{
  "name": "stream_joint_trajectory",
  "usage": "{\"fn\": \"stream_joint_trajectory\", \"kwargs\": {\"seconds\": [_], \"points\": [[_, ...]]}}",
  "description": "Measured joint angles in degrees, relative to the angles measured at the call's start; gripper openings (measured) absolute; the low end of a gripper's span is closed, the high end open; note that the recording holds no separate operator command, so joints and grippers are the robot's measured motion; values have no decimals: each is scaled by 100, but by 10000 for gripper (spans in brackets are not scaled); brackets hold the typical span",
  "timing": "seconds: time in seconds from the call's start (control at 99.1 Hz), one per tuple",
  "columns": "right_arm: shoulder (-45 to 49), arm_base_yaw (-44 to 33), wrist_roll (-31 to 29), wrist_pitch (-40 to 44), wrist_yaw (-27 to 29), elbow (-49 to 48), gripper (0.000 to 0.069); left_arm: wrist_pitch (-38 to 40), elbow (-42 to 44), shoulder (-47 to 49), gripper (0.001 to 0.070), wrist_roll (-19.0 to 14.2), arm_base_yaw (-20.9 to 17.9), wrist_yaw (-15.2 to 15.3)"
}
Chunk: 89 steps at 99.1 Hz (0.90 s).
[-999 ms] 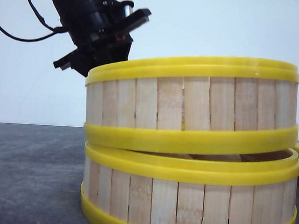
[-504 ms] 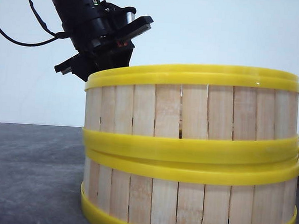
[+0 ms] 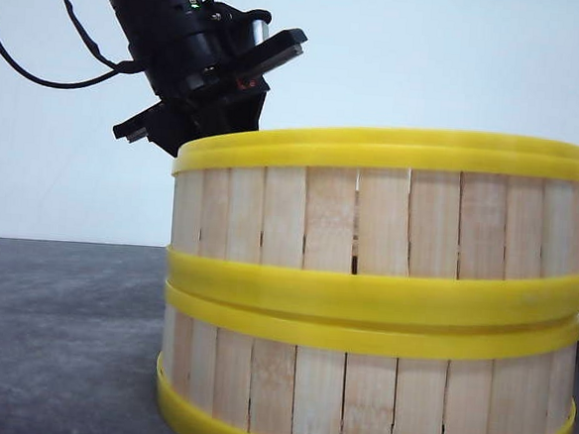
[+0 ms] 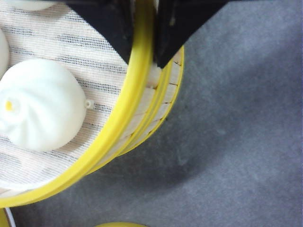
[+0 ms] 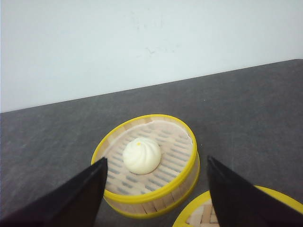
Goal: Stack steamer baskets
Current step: 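Lower the basket onto the nearest basket, open the left gripper, withdraw, then move the right gripper to a bun-filled basket and grasp its rim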
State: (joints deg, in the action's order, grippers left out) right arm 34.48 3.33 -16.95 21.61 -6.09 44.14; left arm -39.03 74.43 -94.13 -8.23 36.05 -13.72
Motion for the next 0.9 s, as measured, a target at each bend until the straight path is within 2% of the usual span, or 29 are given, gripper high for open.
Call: {"fn": "stream_joint_trajectory", "kwargs": {"seconds": [0.101, 0.242, 0.313, 0.444, 0.515, 0.656, 0.898], "points": [[0, 0, 0, 4, 0, 0, 411, -37, 2, 0, 57, -44, 2, 35], [0, 0, 0, 79, 0, 0, 411, -116, 2, 0, 211, -111, 13, 203], [2, 0, 0, 136, -2, 0, 411, -116, 2, 0, 248, -144, 13, 216], [2, 0, 0, 164, -31, 0, 411, 52, 2, 11, 265, -179, 13, 232], [2, 0, 0, 164, -131, 0, 411, 243, 2, 111, 267, -201, 13, 363], [146, 0, 0, 184, -179, 50, 411, 605, 0, 839, 269, -234, 9, 798], [1252, 0, -2, 289, -428, 807, 411, 741, 15, 2465, 269, -162, 2, 1624]]}}
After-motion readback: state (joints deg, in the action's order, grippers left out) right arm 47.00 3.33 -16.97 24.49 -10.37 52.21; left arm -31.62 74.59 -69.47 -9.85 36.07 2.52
